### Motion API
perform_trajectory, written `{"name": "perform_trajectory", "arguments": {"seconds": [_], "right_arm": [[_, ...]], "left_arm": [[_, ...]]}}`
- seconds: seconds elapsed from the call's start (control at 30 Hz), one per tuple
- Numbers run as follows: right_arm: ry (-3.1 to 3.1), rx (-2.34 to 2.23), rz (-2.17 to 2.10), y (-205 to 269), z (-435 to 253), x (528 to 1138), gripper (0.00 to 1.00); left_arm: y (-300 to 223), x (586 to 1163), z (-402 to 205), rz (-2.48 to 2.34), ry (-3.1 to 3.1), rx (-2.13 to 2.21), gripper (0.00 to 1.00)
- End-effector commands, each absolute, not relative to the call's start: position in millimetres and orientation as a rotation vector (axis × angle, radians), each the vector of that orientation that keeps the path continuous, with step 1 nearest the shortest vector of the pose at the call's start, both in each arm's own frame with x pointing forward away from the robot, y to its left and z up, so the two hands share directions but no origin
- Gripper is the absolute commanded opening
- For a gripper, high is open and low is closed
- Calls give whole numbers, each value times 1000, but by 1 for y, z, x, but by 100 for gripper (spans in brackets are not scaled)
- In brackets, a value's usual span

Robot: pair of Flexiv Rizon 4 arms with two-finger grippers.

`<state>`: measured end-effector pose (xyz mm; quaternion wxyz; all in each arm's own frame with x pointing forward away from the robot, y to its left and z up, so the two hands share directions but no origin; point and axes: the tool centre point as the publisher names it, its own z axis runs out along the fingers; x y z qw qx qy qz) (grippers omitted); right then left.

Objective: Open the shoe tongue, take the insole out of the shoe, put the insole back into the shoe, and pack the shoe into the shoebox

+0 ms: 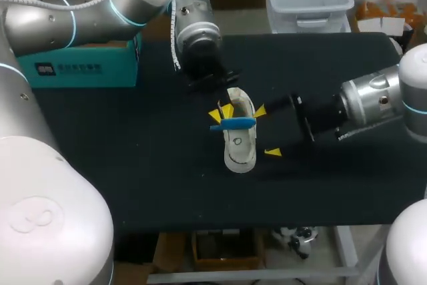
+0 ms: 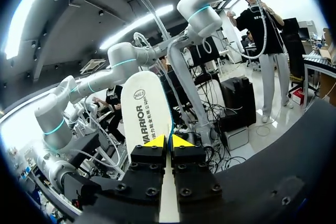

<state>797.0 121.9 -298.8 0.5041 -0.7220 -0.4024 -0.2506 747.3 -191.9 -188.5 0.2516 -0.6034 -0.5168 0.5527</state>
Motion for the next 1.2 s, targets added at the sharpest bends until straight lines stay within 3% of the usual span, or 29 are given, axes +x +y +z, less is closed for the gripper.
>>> {"name": "perform_trajectory", "arguments": {"seconds": [0.03,0.27,0.33,0.37,0.4,0.57,0.77,0.9,1.2], "right_arm": [[-947,-1716,-605,124,-302,798,100],[-933,-1686,-591,127,-298,807,92],[-924,-1684,-581,128,-300,809,83],[-922,-1675,-581,128,-300,811,72],[-921,-1672,-579,129,-301,811,51],[-913,-1649,-582,131,-303,812,34],[-907,-1636,-576,132,-305,811,25],[-906,-1625,-567,133,-306,812,3],[-906,-1603,-553,134,-305,816,0]], "left_arm": [[-192,744,-194,1516,-1463,-1659,0],[-196,743,-207,1506,-1473,-1676,0],[-196,744,-208,1510,-1468,-1676,0],[-197,745,-209,1514,-1467,-1674,0],[-197,746,-210,1517,-1466,-1673,0],[-199,748,-213,1528,-1461,-1669,0],[-203,749,-218,1528,-1468,-1673,0],[-205,750,-221,1525,-1470,-1669,0],[-210,754,-225,1526,-1491,-1671,0]]}}
